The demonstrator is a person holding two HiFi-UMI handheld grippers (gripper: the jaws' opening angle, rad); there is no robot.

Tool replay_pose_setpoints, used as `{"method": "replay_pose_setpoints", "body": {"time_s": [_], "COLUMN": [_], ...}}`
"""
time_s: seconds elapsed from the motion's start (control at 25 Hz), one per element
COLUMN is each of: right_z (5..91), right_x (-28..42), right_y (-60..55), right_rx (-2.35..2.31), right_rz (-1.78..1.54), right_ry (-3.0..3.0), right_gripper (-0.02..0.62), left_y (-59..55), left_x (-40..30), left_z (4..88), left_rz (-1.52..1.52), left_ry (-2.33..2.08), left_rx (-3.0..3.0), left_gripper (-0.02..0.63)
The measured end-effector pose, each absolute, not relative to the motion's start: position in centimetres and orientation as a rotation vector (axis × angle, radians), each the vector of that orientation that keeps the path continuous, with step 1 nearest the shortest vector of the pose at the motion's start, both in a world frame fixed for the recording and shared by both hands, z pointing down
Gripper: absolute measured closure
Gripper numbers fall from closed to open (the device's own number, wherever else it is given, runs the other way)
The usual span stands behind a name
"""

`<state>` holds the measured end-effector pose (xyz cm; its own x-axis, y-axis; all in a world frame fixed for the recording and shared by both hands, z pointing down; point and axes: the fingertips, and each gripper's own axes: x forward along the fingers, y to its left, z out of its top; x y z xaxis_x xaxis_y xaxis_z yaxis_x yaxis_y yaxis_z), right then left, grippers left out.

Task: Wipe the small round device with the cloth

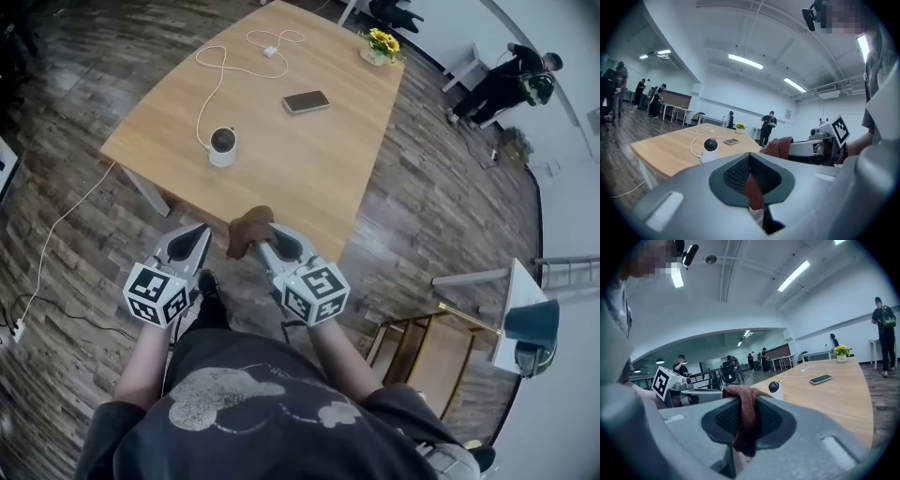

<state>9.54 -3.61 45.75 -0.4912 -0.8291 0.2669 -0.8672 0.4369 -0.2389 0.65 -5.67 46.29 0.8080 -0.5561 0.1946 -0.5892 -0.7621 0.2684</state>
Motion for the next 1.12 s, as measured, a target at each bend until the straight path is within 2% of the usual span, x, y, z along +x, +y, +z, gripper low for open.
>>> {"method": "replay_pose_setpoints", "body": {"time_s": [0.6, 1.12], "right_z": [46.8, 48.3], "right_x": [14.2, 14.7], "right_y": [12.2, 17.4], "right_rx": [1.588, 1.674], "right_rz": [0.553, 0.567], "right_ry": [-2.533, -2.474], "right_gripper": [0.541, 0.541], "left_y": [9.0, 14.8], "left_x": [5.1, 4.5], "left_z": [45.8, 45.4], "left_rz": [0.180, 0.224], "left_ry": [-0.788, -0.689], "left_rx": [2.719, 2.773], "left_gripper": [0.588, 0.588]}}
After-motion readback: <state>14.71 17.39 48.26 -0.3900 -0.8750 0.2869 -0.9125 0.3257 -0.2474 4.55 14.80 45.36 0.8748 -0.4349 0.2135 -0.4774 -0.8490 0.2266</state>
